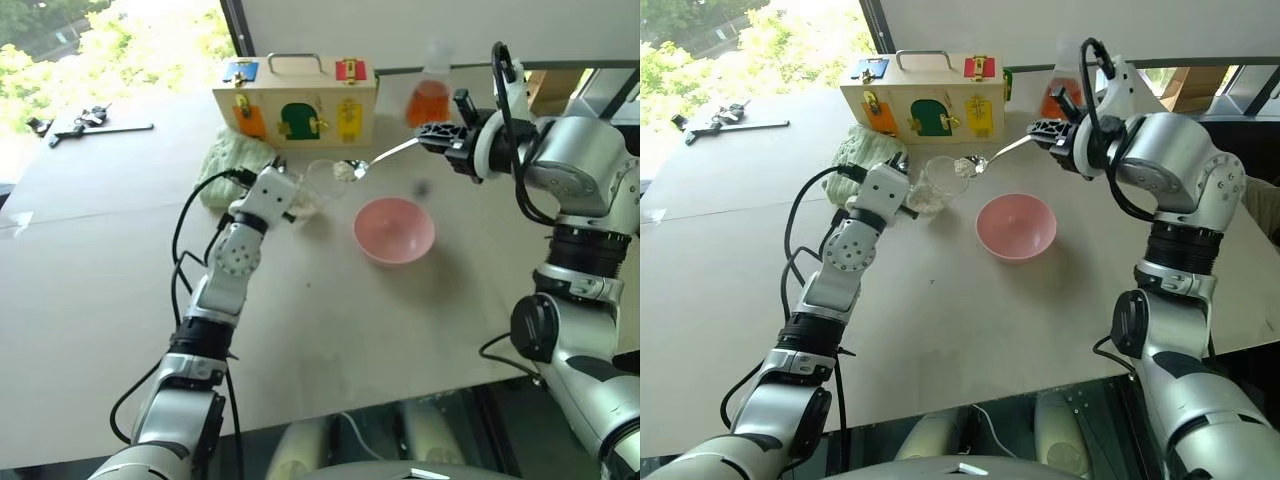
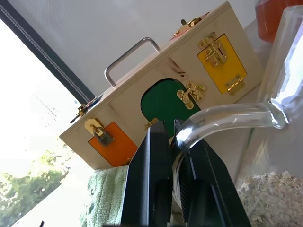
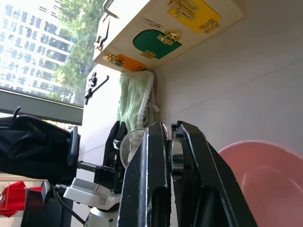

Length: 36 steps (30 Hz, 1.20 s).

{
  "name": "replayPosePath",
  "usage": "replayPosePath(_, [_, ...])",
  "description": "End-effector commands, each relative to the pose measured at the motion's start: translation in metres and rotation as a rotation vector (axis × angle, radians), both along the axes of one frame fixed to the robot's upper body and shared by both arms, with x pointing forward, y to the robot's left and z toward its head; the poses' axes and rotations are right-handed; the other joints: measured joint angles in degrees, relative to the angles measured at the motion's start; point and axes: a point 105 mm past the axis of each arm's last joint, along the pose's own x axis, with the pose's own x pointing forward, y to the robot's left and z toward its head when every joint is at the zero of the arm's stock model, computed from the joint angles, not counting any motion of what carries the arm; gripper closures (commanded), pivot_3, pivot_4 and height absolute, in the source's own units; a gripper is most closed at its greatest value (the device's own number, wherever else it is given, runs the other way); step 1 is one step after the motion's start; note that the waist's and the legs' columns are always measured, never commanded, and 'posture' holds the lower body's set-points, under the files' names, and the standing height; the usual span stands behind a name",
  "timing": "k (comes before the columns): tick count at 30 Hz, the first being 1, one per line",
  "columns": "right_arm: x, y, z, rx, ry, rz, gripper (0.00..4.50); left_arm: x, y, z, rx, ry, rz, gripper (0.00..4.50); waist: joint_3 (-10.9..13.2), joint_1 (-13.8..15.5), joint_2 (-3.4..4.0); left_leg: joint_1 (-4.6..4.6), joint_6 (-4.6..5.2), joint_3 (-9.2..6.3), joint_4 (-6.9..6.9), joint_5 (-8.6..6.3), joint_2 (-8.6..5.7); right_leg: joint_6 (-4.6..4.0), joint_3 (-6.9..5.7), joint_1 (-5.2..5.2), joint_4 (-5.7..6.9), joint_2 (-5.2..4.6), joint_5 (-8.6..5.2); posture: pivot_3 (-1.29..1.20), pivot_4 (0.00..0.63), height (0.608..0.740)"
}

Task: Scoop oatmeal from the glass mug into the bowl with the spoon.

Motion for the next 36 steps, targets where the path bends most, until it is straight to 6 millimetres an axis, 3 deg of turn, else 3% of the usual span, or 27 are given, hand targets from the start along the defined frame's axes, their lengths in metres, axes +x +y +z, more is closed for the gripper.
replayPosePath(1, [-0.007, -0.006, 0.018, 0.049, -0.080, -0.006, 4.50, 0.000, 0.007, 0.012, 0.002, -0.046, 0.014, 4.45, 0.00, -0.01, 0.00, 0.00, 0.00, 0.00, 0.00, 0.00, 0.00, 0.00, 0.00, 0.00, 0.00, 0.00, 0.00, 0.00, 0.150, 0.740])
replayPosePath(11, [-0.016, -0.029, 0.008, 0.080, -0.101, -0.108, 4.50, 0.006, 0.009, 0.015, 0.005, -0.050, 0.014, 4.45, 0.00, 0.03, 0.00, 0.00, 0.01, 0.02, 0.00, 0.00, 0.00, 0.00, 0.01, 0.00, 0.00, -0.01, 0.00, 0.00, 0.150, 0.740])
replayPosePath(19, [-0.036, -0.035, -0.008, 0.134, -0.128, -0.182, 4.50, 0.011, 0.012, 0.018, 0.012, -0.056, 0.013, 4.45, -0.01, 0.08, 0.01, 0.03, 0.01, 0.06, 0.01, 0.00, 0.02, 0.00, 0.06, 0.00, 0.02, 0.02, 0.00, 0.00, 0.150, 0.740])
replayPosePath(32, [-0.079, -0.043, -0.057, 0.178, -0.056, -0.312, 4.50, 0.017, 0.015, 0.021, 0.036, -0.057, 0.002, 4.45, -0.03, 0.05, 0.00, 0.09, 0.01, 0.08, 0.02, -0.01, 0.03, 0.01, 0.09, 0.02, 0.04, 0.08, 0.00, 0.00, 0.150, 0.740])
replayPosePath(36, [-0.086, -0.046, -0.071, 0.060, -0.082, -0.249, 4.50, 0.019, 0.012, 0.022, 0.038, -0.059, -0.007, 4.45, -0.03, 0.28, -0.01, 0.08, 0.02, 0.07, 0.02, -0.01, 0.00, 0.01, 0.06, 0.05, 0.02, 0.15, 0.00, 0.00, 0.150, 0.740])
